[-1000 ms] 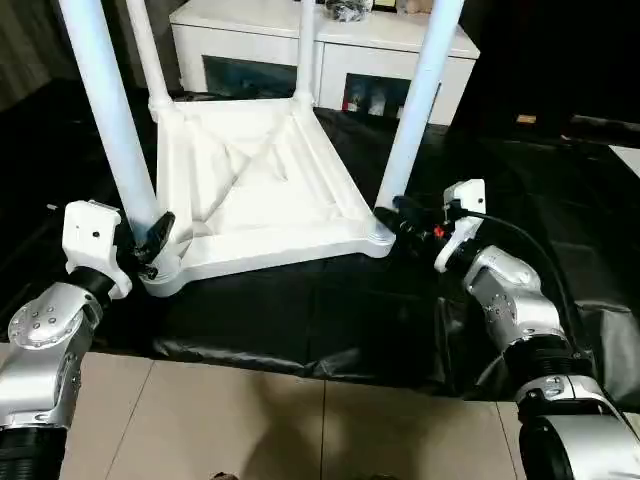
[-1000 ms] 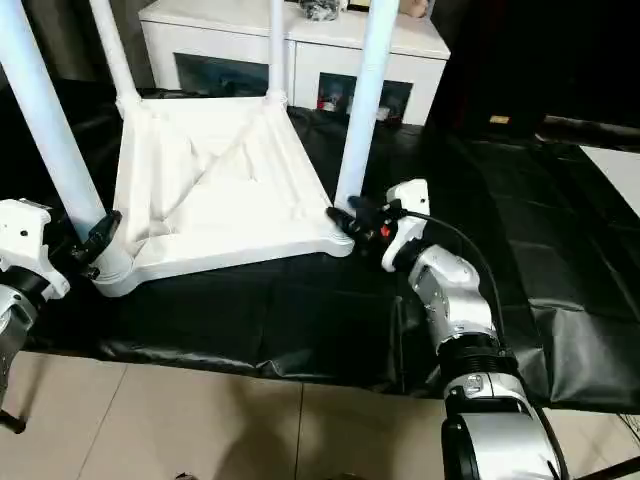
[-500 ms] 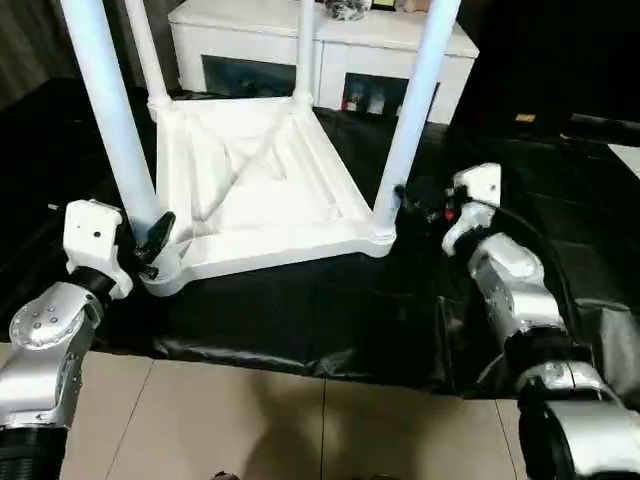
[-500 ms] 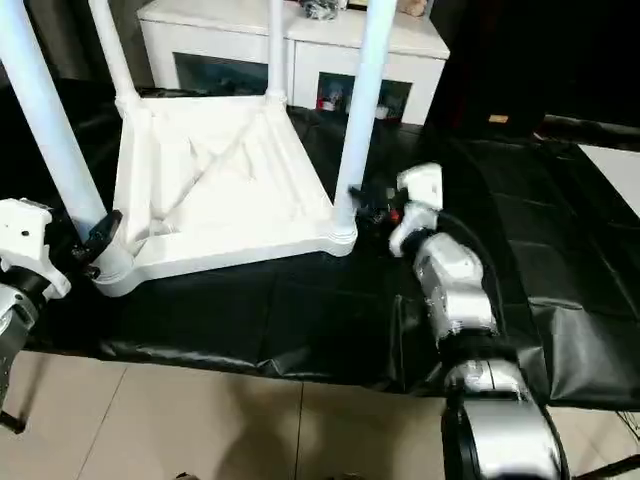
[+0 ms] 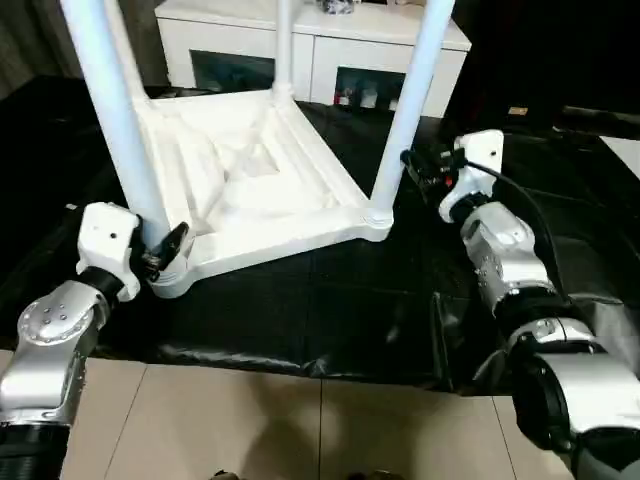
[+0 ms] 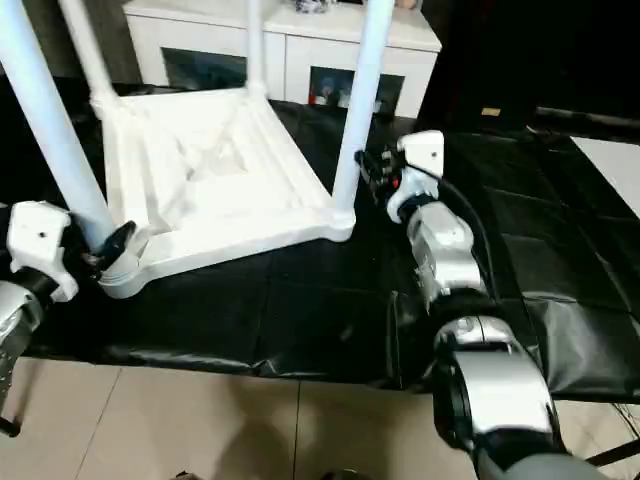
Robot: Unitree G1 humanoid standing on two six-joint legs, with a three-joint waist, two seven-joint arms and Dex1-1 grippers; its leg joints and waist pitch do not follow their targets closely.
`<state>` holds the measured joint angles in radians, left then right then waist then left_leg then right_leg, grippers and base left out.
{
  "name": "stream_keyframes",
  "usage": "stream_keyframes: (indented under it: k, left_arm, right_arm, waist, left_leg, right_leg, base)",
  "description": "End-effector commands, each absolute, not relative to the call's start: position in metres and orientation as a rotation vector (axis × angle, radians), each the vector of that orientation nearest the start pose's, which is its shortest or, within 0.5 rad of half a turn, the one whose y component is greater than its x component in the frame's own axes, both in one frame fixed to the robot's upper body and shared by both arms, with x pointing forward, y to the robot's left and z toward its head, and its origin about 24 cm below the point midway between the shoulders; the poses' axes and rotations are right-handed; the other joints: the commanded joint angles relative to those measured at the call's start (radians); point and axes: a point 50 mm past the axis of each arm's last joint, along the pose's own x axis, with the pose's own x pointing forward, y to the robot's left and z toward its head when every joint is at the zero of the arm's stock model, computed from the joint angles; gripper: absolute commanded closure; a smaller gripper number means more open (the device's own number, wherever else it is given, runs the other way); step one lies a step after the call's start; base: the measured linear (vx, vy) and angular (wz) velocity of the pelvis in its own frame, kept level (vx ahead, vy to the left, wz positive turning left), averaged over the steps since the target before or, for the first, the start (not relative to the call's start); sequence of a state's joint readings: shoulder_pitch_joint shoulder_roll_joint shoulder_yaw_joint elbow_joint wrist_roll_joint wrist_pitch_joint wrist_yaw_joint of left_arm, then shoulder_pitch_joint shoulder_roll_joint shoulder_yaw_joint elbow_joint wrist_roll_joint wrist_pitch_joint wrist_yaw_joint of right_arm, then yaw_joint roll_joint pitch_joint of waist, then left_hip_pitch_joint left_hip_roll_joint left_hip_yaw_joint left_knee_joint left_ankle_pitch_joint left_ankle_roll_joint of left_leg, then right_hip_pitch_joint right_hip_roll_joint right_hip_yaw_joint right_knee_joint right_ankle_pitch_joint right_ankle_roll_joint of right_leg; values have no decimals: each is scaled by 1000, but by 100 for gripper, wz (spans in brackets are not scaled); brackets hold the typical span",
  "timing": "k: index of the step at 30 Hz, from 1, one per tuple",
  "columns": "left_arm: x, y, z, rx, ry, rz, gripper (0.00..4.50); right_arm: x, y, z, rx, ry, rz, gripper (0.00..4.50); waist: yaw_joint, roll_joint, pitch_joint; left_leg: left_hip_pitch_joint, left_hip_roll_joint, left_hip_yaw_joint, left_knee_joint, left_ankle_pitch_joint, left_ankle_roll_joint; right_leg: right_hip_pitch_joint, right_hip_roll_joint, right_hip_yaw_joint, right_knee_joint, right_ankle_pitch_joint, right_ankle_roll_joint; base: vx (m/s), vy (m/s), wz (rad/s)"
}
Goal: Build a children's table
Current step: Flip table
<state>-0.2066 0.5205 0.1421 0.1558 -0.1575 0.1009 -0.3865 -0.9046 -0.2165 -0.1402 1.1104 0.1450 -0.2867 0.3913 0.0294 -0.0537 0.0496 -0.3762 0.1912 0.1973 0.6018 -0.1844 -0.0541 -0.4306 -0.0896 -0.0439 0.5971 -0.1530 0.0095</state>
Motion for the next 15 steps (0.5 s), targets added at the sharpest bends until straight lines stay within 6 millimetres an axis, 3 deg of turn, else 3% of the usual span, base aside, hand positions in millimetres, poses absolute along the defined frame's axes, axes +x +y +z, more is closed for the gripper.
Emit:
stream_keyframes:
  k: [1, 4, 5, 6, 7, 8, 9, 12, 15]
  left_arm:
    - [289, 269, 95, 342, 69, -156, 91]
    - [287, 273, 97, 355, 68, -128, 91]
    - [286, 273, 97, 355, 69, -128, 91]
    - [286, 273, 97, 355, 69, -128, 91]
    - [284, 276, 98, 369, 62, -111, 91]
    - [284, 276, 98, 369, 62, -111, 91]
    - [283, 277, 98, 370, 61, -104, 91]
    - [280, 278, 98, 371, 60, -102, 91]
    - [278, 278, 98, 375, 59, -105, 91]
  right_arm:
    - [397, -164, 114, 9, -67, 336, 226]
    - [398, -155, 112, 15, -31, 441, 226]
    - [398, -155, 112, -6, -23, 442, 226]
    - [398, -155, 112, -6, -23, 442, 226]
    - [398, -154, 113, 11, -26, 462, 226]
    - [398, -154, 113, 11, -26, 462, 226]
    - [397, -151, 113, 24, -28, 491, 226]
    - [394, -145, 110, 20, -34, 559, 226]
    - [394, -143, 113, 59, -64, 583, 226]
  waist:
    - [4, 16, -62]
    - [4, 14, -65]
    - [4, -3, -64]
    - [6, 1, -63]
    - [6, -4, -62]
    - [7, 1, -61]
    - [6, -4, -63]
    - [9, -1, -65]
    - [12, -8, -64]
  left_leg:
    - [16, 31, -19, -88, -397, -26]
    - [9, 30, -15, -83, -341, 1]
    - [6, 31, -14, -81, -333, 12]
    - [5, 31, -16, -81, -328, 12]
    - [7, 33, -14, -81, -328, 10]
    - [9, 34, -15, -81, -334, 6]
    - [9, 34, -15, -81, -326, 6]
    - [9, 35, -15, -80, -306, 11]
    - [13, 37, -12, -78, -306, 21]
  right_leg:
    - [35, -38, 29, -64, -318, -184]
    - [40, -37, 29, -55, -248, -211]
    - [42, -39, 28, -55, -273, -210]
    - [42, -41, 28, -55, -289, -208]
    - [38, -42, 28, -59, -311, -200]
    - [35, -41, 29, -58, -317, -197]
    - [36, -39, 28, -56, -301, -199]
    - [38, -37, 28, -50, -258, -212]
    - [34, -38, 29, -49, -254, -228]
  base:
    - [0, 0, 0]
    - [0, 0, 0]
    - [0, 0, 0]
    - [0, 0, 0]
    - [0, 0, 0]
    - [0, 0, 0]
    - [0, 0, 0]
    - [0, 0, 0]
    - [0, 0, 0]
